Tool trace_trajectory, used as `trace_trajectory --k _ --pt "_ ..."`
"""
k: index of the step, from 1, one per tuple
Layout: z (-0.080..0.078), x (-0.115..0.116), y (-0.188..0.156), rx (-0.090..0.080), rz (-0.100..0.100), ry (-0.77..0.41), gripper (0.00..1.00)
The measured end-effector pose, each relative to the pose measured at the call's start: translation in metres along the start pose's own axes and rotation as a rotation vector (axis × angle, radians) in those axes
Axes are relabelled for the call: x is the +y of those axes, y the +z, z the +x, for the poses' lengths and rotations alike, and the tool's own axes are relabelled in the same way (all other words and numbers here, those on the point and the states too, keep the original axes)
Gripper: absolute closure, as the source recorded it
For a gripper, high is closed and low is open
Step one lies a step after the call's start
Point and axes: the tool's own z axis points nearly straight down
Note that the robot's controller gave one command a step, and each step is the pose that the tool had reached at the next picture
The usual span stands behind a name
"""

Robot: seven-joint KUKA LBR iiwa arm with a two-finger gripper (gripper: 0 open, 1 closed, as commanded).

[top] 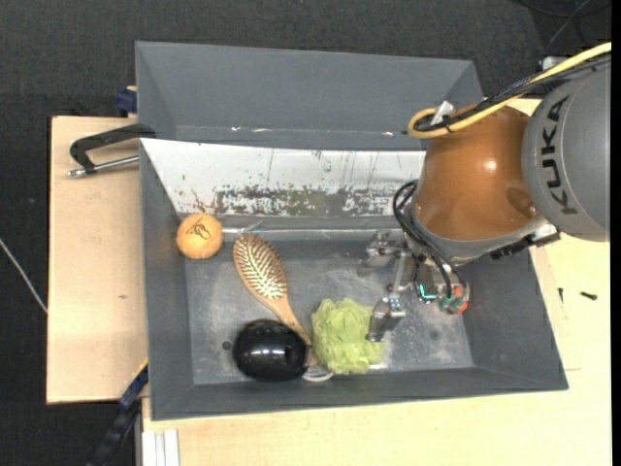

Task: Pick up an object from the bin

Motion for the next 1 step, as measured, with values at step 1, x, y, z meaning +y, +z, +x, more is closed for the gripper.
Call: trace_trajectory --k 1 --pt "-0.0018 0.0000 -0.0039 -0.008 0.000 0.001 0.00"
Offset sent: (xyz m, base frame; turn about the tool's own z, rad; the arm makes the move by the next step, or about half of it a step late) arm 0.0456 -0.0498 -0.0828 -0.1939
